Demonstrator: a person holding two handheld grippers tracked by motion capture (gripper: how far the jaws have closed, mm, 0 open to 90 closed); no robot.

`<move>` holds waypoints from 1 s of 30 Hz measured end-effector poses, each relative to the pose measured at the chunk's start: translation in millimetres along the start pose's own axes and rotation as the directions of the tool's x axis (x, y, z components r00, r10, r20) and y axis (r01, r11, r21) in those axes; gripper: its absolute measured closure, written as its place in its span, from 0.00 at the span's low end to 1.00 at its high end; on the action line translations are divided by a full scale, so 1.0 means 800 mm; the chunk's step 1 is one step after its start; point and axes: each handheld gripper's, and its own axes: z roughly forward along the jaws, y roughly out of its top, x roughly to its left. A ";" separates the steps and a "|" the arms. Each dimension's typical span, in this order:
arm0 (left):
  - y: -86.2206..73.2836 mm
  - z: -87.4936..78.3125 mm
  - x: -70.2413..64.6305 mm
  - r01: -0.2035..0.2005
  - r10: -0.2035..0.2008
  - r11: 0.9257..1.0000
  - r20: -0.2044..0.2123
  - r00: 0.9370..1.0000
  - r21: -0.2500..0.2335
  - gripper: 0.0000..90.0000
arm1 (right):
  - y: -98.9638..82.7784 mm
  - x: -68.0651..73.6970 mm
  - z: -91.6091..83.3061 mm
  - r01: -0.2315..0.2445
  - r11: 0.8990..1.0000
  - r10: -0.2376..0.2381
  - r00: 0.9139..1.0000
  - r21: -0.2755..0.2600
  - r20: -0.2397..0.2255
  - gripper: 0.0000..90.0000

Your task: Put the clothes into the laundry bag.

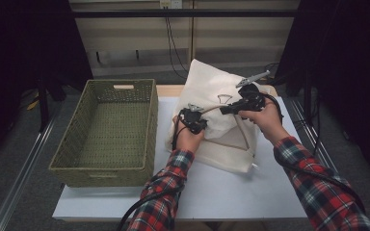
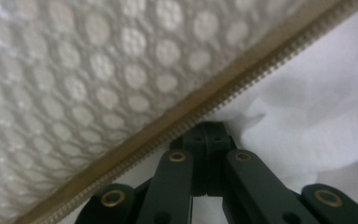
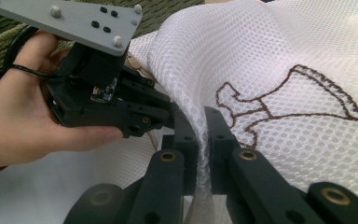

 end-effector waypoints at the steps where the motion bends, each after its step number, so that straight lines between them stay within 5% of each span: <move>1: 0.001 0.000 0.001 -0.013 0.013 1.000 -0.005 1.000 0.000 1.00 | -0.001 0.000 0.000 -0.002 1.000 0.002 1.000 0.003 0.001 0.96; 10: 0.017 0.000 0.011 -0.020 0.017 0.999 -0.054 0.998 -0.051 1.00 | -0.004 -0.001 0.000 -0.007 1.000 0.007 1.000 0.004 0.000 0.96; 17: 0.033 -0.005 0.019 -0.073 0.066 0.995 -0.102 0.993 -0.071 1.00 | -0.004 0.000 -0.001 -0.003 1.000 0.003 1.000 0.007 0.003 0.96; 30: 0.018 0.003 0.021 -0.023 0.021 0.999 -0.059 0.998 -0.034 0.99 | -0.009 0.001 0.009 -0.006 1.000 0.006 1.000 0.022 0.000 0.96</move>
